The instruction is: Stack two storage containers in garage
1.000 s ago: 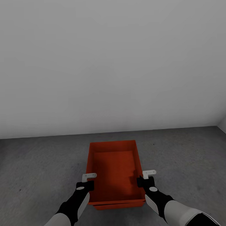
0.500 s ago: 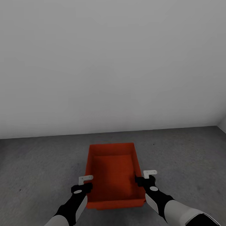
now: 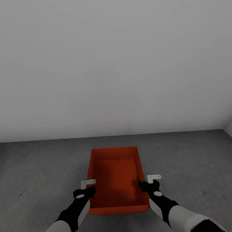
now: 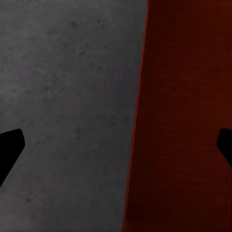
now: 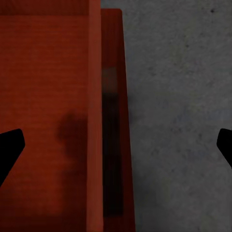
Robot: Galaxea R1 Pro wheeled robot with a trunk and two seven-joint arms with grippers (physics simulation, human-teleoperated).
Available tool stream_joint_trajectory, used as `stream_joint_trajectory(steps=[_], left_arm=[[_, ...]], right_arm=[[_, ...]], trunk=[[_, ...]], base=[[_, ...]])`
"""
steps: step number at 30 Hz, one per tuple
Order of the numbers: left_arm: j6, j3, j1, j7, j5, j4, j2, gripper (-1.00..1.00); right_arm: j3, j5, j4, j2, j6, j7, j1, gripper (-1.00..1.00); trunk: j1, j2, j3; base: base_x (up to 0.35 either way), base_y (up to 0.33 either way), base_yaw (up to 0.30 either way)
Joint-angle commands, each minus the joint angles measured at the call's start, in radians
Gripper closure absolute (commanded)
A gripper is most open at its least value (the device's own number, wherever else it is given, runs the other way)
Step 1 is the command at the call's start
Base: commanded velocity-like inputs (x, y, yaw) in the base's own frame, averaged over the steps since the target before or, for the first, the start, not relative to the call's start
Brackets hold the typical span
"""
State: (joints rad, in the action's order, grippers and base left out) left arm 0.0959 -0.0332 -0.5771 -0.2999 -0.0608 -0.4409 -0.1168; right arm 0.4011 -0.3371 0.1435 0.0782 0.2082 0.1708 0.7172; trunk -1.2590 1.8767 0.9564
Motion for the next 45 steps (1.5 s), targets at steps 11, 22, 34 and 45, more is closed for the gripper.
stream_joint_trajectory(steps=[11, 22, 34, 45], left_arm=[[0.005, -0.002, -0.001, -0.012, -0.007, -0.004, -0.017, -1.0], [0.005, -0.002, -0.001, -0.013, -0.007, -0.004, -0.02, -1.0], [0.005, -0.002, -0.001, -0.013, -0.007, -0.004, -0.02, -1.0], [0.005, 0.001, -0.001, -0.013, -0.008, -0.005, -0.014, -1.0]], right_arm=[[0.009, -0.01, -0.001, 0.0, 0.003, 0.004, 0.001, -1.0], [0.009, -0.01, -0.001, 0.0, 0.003, 0.004, 0.001, -1.0], [0.009, -0.01, -0.001, 0.0, 0.003, 0.005, 0.001, -1.0], [0.009, -0.01, -0.001, 0.0, 0.005, 0.005, 0.001, -1.0]], trunk=[[0.0, 0.0, 0.001], [0.038, -0.07, -0.031], [0.084, -0.154, -0.068], [0.127, -0.231, -0.103]], base=[[0.0, 0.0, 0.0], [0.0, 0.0, 0.0], [0.0, 0.0, 0.0], [0.0, 0.0, 0.0]])
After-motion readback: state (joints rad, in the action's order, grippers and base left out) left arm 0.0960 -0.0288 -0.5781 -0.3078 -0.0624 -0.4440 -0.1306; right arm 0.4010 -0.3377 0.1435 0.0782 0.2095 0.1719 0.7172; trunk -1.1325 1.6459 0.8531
